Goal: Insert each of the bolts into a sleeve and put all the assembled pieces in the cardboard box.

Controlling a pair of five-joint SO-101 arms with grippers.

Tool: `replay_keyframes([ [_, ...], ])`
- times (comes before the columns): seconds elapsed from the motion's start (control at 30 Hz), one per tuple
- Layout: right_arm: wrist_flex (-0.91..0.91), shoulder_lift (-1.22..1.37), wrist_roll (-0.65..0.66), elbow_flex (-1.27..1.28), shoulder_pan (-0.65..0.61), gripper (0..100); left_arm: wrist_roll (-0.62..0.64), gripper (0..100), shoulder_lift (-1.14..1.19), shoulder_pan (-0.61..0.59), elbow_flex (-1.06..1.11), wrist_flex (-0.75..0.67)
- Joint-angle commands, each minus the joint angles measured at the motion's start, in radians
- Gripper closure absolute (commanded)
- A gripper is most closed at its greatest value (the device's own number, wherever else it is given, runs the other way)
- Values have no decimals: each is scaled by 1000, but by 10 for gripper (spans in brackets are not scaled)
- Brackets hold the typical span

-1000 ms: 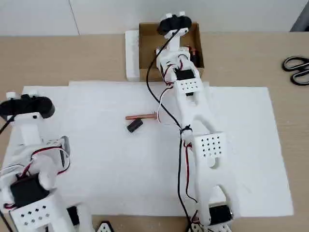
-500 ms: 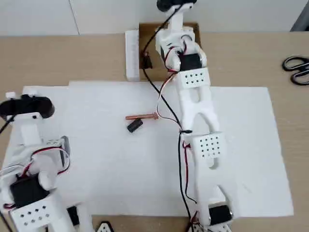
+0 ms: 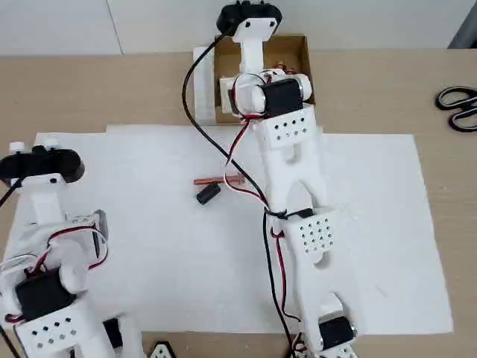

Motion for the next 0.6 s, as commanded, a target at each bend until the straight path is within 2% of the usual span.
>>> replay_keyframes([
  [0.0, 36, -111, -11, -49, -36, 818, -5, 815, -12, 8, -39, 5],
  [0.17, 42, -160, -11, -49, -84, 818, -5, 815, -12, 8, -39, 5],
  [0.57, 59, -417, 0, -15, -85, 819, -5, 815, -12, 8, -39, 5],
])
